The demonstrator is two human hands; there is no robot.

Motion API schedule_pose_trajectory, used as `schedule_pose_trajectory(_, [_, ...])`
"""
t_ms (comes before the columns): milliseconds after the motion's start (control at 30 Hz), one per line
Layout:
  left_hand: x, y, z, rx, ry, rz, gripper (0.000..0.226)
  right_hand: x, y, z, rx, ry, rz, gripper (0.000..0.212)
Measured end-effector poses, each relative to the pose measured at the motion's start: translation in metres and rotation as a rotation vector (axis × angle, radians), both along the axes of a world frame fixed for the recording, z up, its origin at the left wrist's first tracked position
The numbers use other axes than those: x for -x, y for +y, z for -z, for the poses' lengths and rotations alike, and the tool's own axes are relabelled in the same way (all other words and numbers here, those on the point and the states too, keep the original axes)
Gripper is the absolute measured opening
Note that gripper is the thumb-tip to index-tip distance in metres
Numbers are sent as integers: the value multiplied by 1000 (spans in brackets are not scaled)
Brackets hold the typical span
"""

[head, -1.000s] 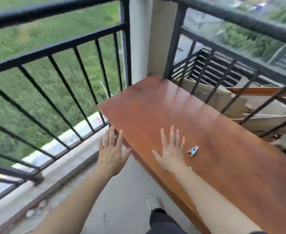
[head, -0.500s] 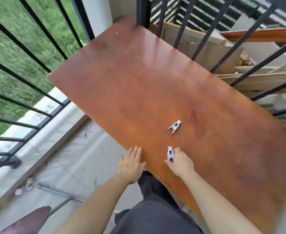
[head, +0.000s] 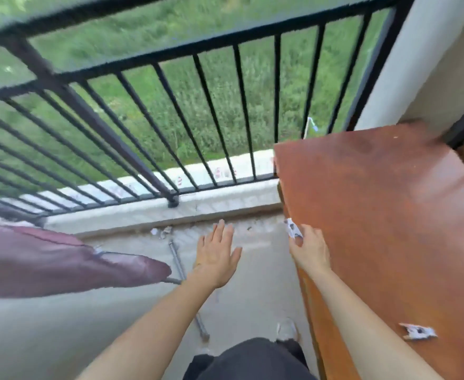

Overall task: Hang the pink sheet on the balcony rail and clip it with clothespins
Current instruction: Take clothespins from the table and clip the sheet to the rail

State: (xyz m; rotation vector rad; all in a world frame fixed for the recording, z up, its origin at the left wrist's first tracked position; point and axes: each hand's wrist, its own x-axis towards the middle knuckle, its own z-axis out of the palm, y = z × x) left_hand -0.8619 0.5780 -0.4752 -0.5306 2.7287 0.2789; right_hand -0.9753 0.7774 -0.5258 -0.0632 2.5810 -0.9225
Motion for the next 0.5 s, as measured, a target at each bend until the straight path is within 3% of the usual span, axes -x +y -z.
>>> schedule_pose_trajectory(200, [-149,-111,-28,72,96,-422,58,-57,-186,-32,120,93,-565,29])
schedule_pose_trajectory(333, [-272,-170,-51,86,119,-723,77,-153,-289,-57,252,114,-947,29])
schedule_pose_trajectory(500, [-418,-243,-90,257,240,-1016,88,-290,-412,-97,306,233,-1307,31])
